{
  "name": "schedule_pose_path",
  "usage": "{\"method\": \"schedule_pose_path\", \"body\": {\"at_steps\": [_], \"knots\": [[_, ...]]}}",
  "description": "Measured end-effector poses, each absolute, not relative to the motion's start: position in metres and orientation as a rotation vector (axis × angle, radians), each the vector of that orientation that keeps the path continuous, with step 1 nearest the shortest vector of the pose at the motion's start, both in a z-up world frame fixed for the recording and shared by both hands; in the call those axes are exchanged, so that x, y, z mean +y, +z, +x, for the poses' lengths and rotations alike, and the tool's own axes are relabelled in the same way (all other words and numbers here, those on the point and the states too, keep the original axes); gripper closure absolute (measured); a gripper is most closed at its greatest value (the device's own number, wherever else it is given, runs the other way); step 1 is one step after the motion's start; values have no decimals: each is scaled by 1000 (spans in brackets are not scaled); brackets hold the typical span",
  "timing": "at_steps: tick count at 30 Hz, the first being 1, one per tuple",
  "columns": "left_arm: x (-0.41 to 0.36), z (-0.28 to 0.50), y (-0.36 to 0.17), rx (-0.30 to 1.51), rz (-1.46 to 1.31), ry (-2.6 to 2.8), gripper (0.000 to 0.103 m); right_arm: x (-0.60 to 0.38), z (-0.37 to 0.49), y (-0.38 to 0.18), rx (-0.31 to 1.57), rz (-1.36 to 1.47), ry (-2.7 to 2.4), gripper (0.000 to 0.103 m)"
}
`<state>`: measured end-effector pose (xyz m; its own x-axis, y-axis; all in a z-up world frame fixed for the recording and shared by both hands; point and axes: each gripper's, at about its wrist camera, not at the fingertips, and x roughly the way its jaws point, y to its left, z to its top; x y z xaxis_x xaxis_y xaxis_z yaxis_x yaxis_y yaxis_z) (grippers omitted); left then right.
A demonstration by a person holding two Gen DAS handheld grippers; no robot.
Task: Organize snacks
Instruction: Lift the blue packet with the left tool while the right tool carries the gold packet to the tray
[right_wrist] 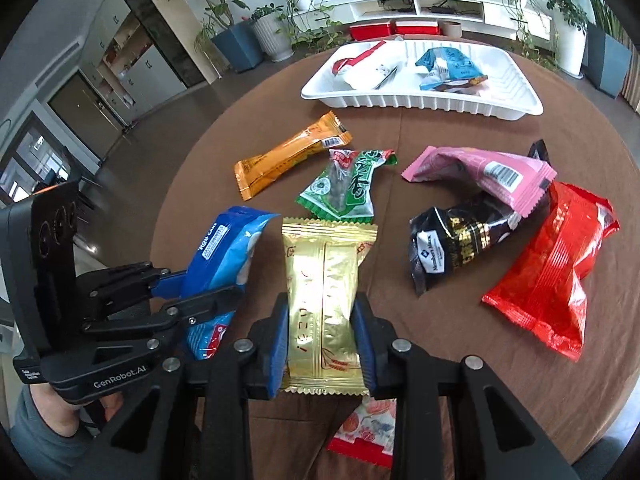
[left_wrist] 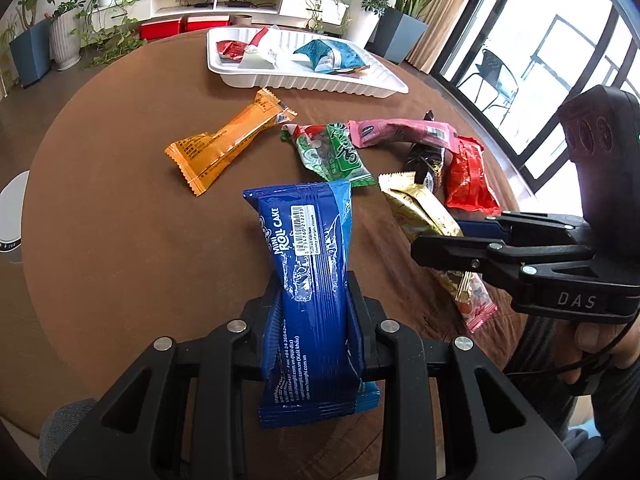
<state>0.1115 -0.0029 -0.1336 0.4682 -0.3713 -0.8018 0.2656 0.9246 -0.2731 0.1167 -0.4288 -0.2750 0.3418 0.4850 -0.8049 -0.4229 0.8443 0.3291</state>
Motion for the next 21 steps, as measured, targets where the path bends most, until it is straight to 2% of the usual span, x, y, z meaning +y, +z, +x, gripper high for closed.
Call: {"method": "schedule_pose_path", "body": {"at_steps": [11, 21], "knots": [[11, 128, -102, 948, -192, -425, 77, -479, 128, -248, 1026, 289, 611, 70], [47, 209, -51, 871, -220, -375, 77, -582, 187, -197, 888, 383, 402, 70]]}}
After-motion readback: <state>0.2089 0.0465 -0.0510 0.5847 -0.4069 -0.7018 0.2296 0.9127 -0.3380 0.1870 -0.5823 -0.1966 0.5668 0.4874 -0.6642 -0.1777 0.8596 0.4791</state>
